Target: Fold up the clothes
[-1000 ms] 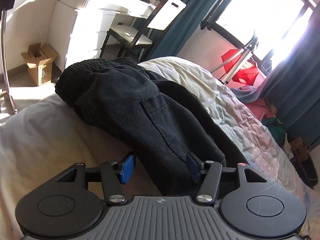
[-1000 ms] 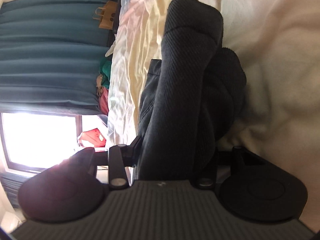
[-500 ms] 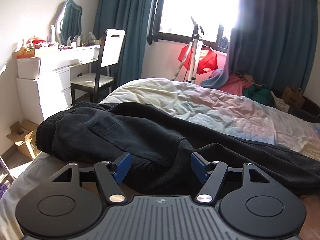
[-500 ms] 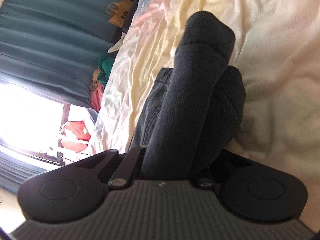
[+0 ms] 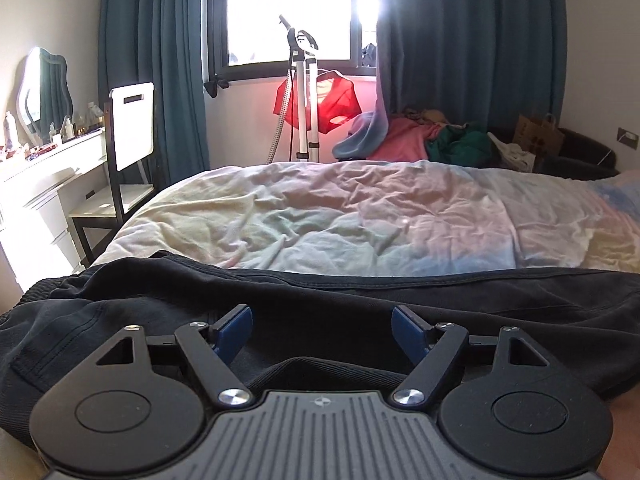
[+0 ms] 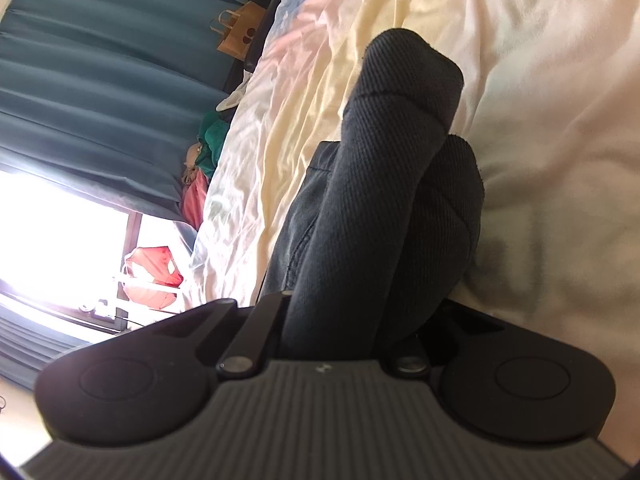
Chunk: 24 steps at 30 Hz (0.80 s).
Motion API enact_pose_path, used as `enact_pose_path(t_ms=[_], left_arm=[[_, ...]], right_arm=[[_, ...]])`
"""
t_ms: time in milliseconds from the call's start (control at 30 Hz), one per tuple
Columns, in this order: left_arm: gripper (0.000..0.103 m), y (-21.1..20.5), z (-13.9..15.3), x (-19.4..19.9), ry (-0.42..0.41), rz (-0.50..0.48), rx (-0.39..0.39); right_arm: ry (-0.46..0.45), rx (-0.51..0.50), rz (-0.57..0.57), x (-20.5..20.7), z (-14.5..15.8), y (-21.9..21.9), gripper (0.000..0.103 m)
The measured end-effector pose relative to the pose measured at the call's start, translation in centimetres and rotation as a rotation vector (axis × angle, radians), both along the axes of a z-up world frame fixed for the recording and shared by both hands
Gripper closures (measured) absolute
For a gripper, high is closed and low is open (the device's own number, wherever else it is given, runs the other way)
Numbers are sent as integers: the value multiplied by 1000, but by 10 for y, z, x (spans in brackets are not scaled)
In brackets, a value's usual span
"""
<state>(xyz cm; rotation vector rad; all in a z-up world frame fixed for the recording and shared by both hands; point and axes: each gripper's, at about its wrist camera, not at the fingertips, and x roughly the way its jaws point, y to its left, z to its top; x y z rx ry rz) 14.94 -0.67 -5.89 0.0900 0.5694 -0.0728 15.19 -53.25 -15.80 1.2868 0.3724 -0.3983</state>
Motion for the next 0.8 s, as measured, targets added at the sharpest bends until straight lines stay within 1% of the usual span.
enact_pose_path(t_ms=[33, 67, 133, 233, 367, 500, 600, 700, 800], left_arm=[[24, -5, -11, 4, 28, -8, 19], [24, -9, -22, 9, 56, -17, 37], [23, -13, -47, 14, 128, -26, 75], [23, -9, -74, 11, 166, -61, 96], [23, -2, -75, 11, 183, -52, 58], [23, -1, -75, 8, 173, -53, 63], [23, -3, -70, 8, 180, -67, 90], [23, -1, -66, 10, 201, -68, 78], [23, -1, -64, 10, 200, -80, 82]], right_arm=[[-1, -2, 2, -14, -3, 9, 93], [-3, -5, 3, -30, -7, 29, 93], [-3, -5, 2, -32, -6, 31, 93], [-3, -1, -3, -31, -1, 33, 93], [9, -31, 1, -31, 1, 30, 93], [23, -72, 2, -40, 9, 26, 93], [39, -135, 6, -39, 16, 30, 92], [61, -213, 20, -38, 22, 34, 92], [88, -300, 23, -38, 32, 40, 92]])
